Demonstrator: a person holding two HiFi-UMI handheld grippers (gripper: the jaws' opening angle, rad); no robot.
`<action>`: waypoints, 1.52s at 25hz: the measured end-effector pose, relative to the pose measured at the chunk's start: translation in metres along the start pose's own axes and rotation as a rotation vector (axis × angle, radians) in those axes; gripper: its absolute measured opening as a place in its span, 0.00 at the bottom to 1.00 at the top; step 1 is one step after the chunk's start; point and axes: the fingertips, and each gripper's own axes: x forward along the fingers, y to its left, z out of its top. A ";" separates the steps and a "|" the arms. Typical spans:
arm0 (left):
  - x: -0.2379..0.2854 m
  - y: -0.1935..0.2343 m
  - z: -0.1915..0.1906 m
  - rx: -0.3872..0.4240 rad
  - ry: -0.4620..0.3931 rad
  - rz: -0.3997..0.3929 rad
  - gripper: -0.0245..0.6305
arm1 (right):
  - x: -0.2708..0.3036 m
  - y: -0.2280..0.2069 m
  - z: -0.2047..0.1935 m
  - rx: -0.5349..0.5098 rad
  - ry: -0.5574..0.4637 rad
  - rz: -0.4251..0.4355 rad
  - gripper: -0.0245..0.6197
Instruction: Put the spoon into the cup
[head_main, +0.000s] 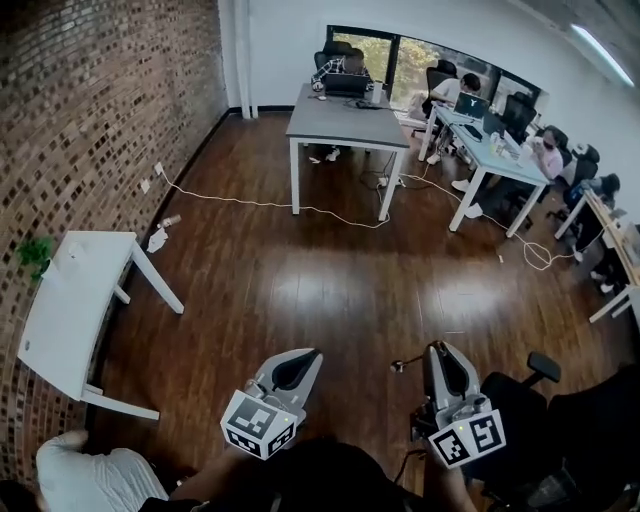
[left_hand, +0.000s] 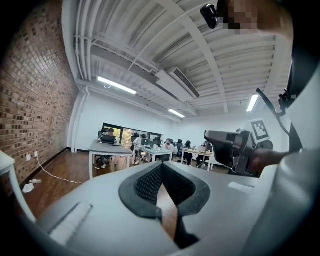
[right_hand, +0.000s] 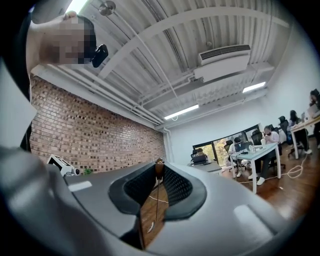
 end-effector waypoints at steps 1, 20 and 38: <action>0.003 0.006 0.001 0.001 -0.001 0.009 0.04 | 0.008 -0.001 0.000 0.004 -0.001 0.011 0.11; -0.031 0.239 0.028 0.004 -0.014 0.162 0.04 | 0.241 0.098 -0.057 0.039 0.046 0.174 0.11; -0.058 0.394 0.045 -0.042 -0.018 0.300 0.04 | 0.398 0.178 -0.088 0.069 0.065 0.329 0.11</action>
